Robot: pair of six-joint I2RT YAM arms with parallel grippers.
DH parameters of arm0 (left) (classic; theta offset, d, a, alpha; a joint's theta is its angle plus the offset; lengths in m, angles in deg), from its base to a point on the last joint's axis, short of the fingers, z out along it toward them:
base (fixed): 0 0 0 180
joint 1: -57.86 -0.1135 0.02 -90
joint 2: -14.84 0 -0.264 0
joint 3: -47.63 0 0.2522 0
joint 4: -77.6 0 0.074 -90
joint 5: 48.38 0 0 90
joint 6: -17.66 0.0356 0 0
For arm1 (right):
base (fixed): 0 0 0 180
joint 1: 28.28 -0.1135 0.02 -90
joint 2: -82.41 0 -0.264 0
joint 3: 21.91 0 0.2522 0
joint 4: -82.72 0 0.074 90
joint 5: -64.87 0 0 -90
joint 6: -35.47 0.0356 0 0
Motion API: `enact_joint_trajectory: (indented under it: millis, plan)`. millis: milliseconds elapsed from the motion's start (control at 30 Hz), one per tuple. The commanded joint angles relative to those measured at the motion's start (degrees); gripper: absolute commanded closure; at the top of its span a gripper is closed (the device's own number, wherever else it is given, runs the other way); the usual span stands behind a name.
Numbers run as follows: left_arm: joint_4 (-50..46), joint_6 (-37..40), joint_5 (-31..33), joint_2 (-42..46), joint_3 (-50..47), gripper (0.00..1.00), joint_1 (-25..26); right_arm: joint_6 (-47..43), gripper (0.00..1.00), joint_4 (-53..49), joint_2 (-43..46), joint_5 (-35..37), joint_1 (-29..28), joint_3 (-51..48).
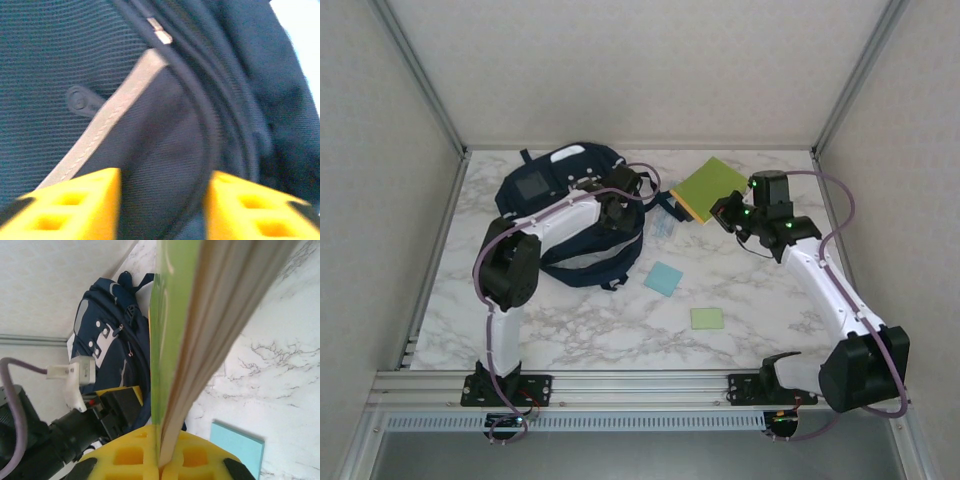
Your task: Pack the student bag
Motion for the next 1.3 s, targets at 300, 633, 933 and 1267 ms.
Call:
enact_joint_trajectory:
  millis: [300, 633, 933, 1267]
  plan:
    - [-9.5, 1.3, -5.0, 6.3, 9.6, 1.00, -2.0, -1.0, 1.00, 4.2, 3.3, -5.5, 0.1, -4.4]
    - [-14.1, -5.5, -22.0, 6.0, 23.8, 1.00, -11.4, 4.9, 1.00, 17.5, 1.1, -10.4, -5.4, -8.1]
    - [-12.0, -11.5, -33.0, 3.7, 28.5, 1.00, -13.6, 10.9, 1.00, 34.3, -11.4, -10.5, -15.5, -5.3]
    - [-11.1, -14.9, -36.0, 3.6, 30.2, 1.00, -13.7, 13.5, 1.00, 54.1, -32.0, -7.0, -24.6, 4.9]
